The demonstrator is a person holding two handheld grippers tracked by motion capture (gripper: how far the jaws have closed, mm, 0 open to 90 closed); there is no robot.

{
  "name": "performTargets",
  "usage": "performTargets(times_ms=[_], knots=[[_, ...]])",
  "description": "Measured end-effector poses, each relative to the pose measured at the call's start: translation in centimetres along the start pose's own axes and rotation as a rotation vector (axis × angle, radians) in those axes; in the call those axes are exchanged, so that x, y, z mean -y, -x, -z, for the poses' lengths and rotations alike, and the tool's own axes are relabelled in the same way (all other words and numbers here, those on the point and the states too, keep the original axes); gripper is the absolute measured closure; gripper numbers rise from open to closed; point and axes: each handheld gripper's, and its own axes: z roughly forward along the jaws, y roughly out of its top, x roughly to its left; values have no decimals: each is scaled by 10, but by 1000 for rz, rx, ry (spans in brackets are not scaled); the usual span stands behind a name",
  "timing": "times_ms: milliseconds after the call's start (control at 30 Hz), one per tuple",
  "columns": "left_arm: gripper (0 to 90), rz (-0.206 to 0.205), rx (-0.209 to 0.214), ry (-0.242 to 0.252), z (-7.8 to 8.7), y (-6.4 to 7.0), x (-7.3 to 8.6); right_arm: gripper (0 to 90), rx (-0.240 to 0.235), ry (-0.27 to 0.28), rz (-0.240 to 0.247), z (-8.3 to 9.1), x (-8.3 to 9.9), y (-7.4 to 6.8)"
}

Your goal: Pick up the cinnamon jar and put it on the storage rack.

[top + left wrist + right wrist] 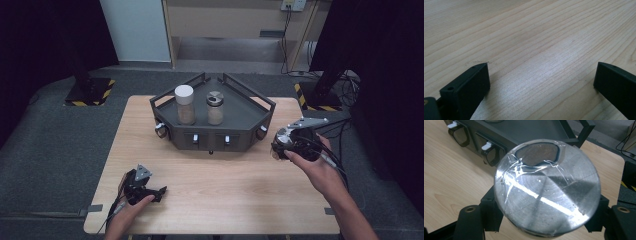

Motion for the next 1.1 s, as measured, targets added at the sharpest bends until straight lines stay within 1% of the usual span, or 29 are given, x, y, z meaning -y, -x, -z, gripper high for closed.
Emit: performTargets(times_ms=[267, 433, 567, 1100], knots=[[0, 0, 0, 0, 0, 0, 0, 318, 5, 10, 3, 0, -11, 1], [0, 0, 0, 0, 0, 0, 0, 317, 1, 12, 1, -1, -19, 4], [0, 0, 0, 0, 0, 0, 0, 317, 5, 6, 13, -4, -28, 4], [0, -2, 0, -1, 0, 0, 0, 318, 10, 10, 9, -14, -54, 10]])
